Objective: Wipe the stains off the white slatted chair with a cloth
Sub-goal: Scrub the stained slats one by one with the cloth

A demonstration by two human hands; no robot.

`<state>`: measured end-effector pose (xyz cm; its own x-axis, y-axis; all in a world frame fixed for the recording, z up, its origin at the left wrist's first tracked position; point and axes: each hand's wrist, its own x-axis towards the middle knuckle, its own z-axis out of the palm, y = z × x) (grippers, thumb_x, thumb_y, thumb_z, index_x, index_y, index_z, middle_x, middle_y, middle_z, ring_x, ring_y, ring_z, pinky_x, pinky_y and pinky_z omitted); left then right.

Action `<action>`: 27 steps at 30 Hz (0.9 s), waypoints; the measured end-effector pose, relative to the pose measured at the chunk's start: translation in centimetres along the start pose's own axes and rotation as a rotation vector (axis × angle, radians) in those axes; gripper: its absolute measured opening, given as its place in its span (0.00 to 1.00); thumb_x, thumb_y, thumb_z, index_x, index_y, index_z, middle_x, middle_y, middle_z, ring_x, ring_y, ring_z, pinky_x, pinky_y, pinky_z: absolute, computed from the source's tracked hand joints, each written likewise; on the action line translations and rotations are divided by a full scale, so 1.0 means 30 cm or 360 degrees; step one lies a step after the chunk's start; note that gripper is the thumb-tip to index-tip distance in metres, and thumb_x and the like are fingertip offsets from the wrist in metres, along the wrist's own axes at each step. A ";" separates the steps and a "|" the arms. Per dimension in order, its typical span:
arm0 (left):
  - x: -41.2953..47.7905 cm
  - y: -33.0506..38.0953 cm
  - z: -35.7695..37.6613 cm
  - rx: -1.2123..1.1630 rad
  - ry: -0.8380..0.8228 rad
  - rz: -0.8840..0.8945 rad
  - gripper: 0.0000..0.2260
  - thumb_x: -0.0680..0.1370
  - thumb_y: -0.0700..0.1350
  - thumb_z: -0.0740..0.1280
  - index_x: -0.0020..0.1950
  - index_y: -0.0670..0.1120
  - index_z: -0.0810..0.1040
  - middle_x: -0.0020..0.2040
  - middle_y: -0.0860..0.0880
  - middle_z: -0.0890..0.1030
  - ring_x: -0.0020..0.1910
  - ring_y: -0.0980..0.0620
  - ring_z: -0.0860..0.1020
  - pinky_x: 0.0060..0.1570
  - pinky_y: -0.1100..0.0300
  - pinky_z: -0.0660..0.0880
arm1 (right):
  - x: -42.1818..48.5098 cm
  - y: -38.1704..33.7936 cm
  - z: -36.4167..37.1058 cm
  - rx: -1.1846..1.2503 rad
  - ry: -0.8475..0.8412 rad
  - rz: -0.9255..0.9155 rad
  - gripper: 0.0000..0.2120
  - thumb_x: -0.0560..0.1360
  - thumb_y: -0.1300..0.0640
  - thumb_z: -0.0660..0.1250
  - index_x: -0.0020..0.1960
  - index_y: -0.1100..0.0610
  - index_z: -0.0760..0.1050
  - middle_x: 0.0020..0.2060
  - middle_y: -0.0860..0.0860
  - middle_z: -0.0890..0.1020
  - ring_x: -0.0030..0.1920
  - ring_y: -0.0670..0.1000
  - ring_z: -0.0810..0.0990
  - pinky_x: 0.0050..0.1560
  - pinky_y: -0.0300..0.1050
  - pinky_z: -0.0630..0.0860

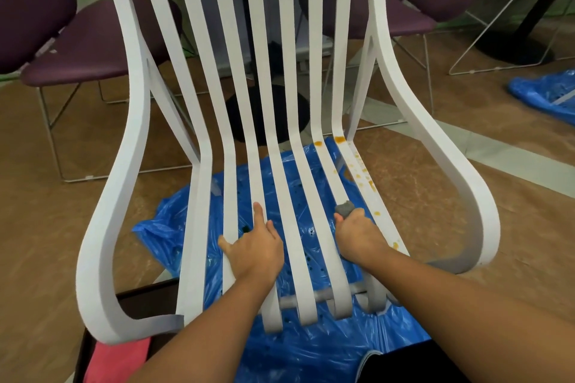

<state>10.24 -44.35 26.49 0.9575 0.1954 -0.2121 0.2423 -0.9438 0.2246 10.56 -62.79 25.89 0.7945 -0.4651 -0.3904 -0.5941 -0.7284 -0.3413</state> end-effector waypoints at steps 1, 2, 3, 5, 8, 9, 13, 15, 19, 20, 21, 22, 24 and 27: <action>0.003 0.000 0.001 0.0009 -0.0001 0.0001 0.24 0.86 0.55 0.46 0.83 0.56 0.48 0.29 0.52 0.76 0.34 0.54 0.74 0.76 0.40 0.51 | 0.019 -0.016 -0.002 -0.0010 0.0004 -0.0005 0.21 0.82 0.41 0.52 0.60 0.59 0.65 0.52 0.57 0.78 0.52 0.57 0.79 0.44 0.48 0.71; -0.002 -0.001 0.000 0.0017 -0.0007 0.0003 0.24 0.86 0.55 0.46 0.83 0.56 0.48 0.28 0.53 0.76 0.34 0.54 0.74 0.76 0.40 0.51 | 0.035 -0.030 -0.006 -0.0022 0.0005 -0.0006 0.21 0.82 0.41 0.52 0.60 0.59 0.65 0.51 0.57 0.78 0.50 0.57 0.79 0.43 0.48 0.71; 0.001 -0.002 0.001 0.0021 -0.0013 0.0003 0.25 0.86 0.55 0.46 0.83 0.56 0.48 0.28 0.53 0.76 0.33 0.55 0.73 0.76 0.40 0.51 | 0.059 -0.048 -0.010 -0.0027 0.0010 -0.0005 0.21 0.83 0.41 0.52 0.60 0.59 0.65 0.50 0.56 0.78 0.48 0.56 0.78 0.43 0.48 0.70; 0.004 -0.002 0.004 0.0018 -0.0017 0.0003 0.25 0.86 0.56 0.46 0.83 0.56 0.47 0.28 0.53 0.76 0.33 0.55 0.74 0.76 0.40 0.51 | 0.115 -0.085 -0.015 -0.0014 0.0017 -0.0015 0.21 0.82 0.41 0.52 0.60 0.59 0.65 0.50 0.57 0.78 0.47 0.56 0.77 0.42 0.49 0.70; 0.005 -0.002 0.004 0.0015 -0.0021 0.0010 0.25 0.86 0.56 0.45 0.83 0.56 0.46 0.29 0.53 0.77 0.35 0.56 0.76 0.76 0.41 0.50 | 0.209 -0.148 -0.023 0.0017 0.0028 -0.0029 0.22 0.83 0.42 0.52 0.63 0.60 0.64 0.56 0.58 0.78 0.56 0.60 0.79 0.46 0.50 0.71; 0.001 -0.001 0.004 0.0024 -0.0019 0.0010 0.24 0.86 0.56 0.45 0.83 0.56 0.46 0.29 0.53 0.77 0.35 0.56 0.77 0.76 0.41 0.50 | 0.238 -0.169 -0.025 0.0010 0.0042 -0.0036 0.23 0.83 0.42 0.52 0.64 0.61 0.64 0.58 0.59 0.78 0.58 0.61 0.78 0.48 0.50 0.71; 0.006 0.000 0.005 0.0033 -0.0011 0.0010 0.25 0.86 0.56 0.44 0.83 0.57 0.46 0.29 0.53 0.77 0.35 0.57 0.77 0.76 0.41 0.50 | 0.368 -0.272 -0.047 -0.0013 0.0042 -0.0055 0.25 0.83 0.43 0.52 0.67 0.63 0.63 0.62 0.62 0.76 0.62 0.62 0.77 0.49 0.50 0.69; 0.012 -0.003 0.005 0.0004 -0.0010 0.0008 0.25 0.85 0.56 0.44 0.83 0.57 0.46 0.29 0.53 0.77 0.35 0.58 0.76 0.76 0.41 0.50 | 0.440 -0.322 -0.056 0.0049 0.0010 -0.0083 0.25 0.83 0.43 0.52 0.68 0.62 0.63 0.62 0.61 0.76 0.62 0.61 0.76 0.49 0.50 0.69; 0.010 0.002 -0.001 -0.0005 0.0016 0.0026 0.24 0.85 0.56 0.45 0.82 0.57 0.46 0.29 0.53 0.77 0.36 0.58 0.77 0.75 0.41 0.49 | 0.519 -0.397 -0.101 0.0133 0.0033 -0.0191 0.22 0.83 0.47 0.53 0.68 0.61 0.68 0.63 0.61 0.75 0.62 0.62 0.75 0.56 0.54 0.73; 0.012 0.001 0.003 -0.0003 0.0011 0.0022 0.24 0.85 0.56 0.45 0.82 0.58 0.46 0.29 0.52 0.77 0.36 0.58 0.77 0.75 0.42 0.49 | 0.537 -0.418 -0.101 0.0134 0.0032 -0.0198 0.20 0.84 0.50 0.52 0.69 0.60 0.68 0.65 0.61 0.74 0.63 0.62 0.75 0.58 0.55 0.74; 0.013 0.000 0.006 0.0002 0.0012 0.0016 0.24 0.85 0.56 0.45 0.82 0.58 0.46 0.29 0.52 0.77 0.36 0.58 0.77 0.75 0.42 0.49 | 0.554 -0.435 -0.101 0.0147 0.0022 -0.0169 0.20 0.84 0.52 0.51 0.72 0.60 0.66 0.67 0.61 0.71 0.66 0.63 0.73 0.61 0.55 0.74; 0.014 0.001 0.009 0.0008 0.0020 0.0013 0.24 0.85 0.56 0.45 0.82 0.58 0.46 0.29 0.52 0.77 0.36 0.58 0.77 0.75 0.42 0.49 | 0.564 -0.444 -0.104 0.0082 0.0023 -0.0156 0.21 0.84 0.54 0.51 0.75 0.59 0.62 0.69 0.61 0.68 0.67 0.63 0.71 0.62 0.57 0.74; 0.016 -0.001 0.012 0.0021 0.0027 0.0003 0.24 0.85 0.56 0.45 0.82 0.58 0.46 0.28 0.53 0.77 0.36 0.58 0.76 0.76 0.42 0.49 | 0.594 -0.453 -0.084 0.0006 0.0032 -0.0184 0.21 0.83 0.53 0.51 0.74 0.58 0.64 0.67 0.61 0.70 0.65 0.63 0.73 0.59 0.56 0.74; 0.022 0.002 0.011 0.0026 0.0029 -0.0005 0.24 0.85 0.56 0.45 0.82 0.57 0.47 0.28 0.53 0.76 0.35 0.58 0.75 0.75 0.42 0.49 | 0.616 -0.453 -0.067 -0.0011 0.0142 -0.0258 0.20 0.82 0.50 0.53 0.68 0.59 0.69 0.62 0.61 0.76 0.60 0.62 0.76 0.53 0.55 0.73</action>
<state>10.84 -44.36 26.04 0.9595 0.2030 -0.1954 0.2429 -0.9474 0.2084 33.55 -62.50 25.03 0.8880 -0.3838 -0.2532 -0.4567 -0.8007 -0.3877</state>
